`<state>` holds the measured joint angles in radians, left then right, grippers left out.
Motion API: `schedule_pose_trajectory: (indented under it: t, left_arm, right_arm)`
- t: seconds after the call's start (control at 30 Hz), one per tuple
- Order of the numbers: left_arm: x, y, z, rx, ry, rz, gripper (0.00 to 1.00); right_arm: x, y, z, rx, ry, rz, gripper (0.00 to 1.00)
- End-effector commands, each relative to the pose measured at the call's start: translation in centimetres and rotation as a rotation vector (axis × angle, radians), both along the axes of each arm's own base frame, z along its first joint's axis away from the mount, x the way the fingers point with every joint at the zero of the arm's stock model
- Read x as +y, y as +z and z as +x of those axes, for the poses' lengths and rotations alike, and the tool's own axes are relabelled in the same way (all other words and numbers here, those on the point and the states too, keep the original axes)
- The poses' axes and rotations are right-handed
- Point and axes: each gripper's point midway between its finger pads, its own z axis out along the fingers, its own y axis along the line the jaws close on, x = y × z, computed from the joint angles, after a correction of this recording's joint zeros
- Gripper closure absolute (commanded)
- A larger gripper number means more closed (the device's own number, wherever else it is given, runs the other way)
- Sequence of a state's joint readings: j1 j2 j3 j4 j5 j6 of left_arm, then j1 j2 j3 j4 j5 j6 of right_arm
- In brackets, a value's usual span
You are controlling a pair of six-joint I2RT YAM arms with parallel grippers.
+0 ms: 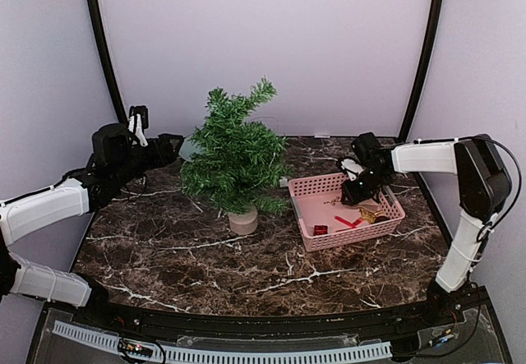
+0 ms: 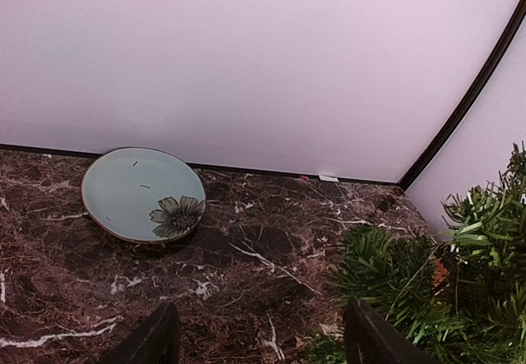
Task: Decorate the small christmas tree
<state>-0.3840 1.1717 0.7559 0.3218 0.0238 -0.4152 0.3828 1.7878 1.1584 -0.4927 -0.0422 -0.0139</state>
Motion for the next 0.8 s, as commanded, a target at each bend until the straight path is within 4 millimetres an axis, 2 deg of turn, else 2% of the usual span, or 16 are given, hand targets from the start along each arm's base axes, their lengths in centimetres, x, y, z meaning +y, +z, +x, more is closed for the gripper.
schedule_pose_trajectory:
  t: [0.0,0.17,0.33,0.47,0.77]
  left_arm:
    - [0.0,1.2,0.3,-0.037,-0.003,-0.012,0.3]
    - [-0.1,1.1,0.3,-0.037,-0.006,-0.012,0.3]
    - [0.1,1.0,0.2,-0.04,-0.002,-0.01,0.3]
    - [0.3,1.1,0.0,-0.044,0.006,-0.008,0.3]
    - [0.4,1.4,-0.3,-0.052,0.008,-0.013,0.3]
  right_arm:
    - [0.6,-0.1,1.3,-0.027,0.016,0.029,0.63]
    - [0.4,-0.6,2.0,-0.031,0.008,0.029,0.47]
    - [0.7,-1.6,2.5,-0.019,0.023,0.023,0.43]
    - [1.1,-1.9,2.4,-0.012,0.042,0.04,0.47]
    - [2.3,-0.3,1.3,-0.015,0.096,0.106,0.7]
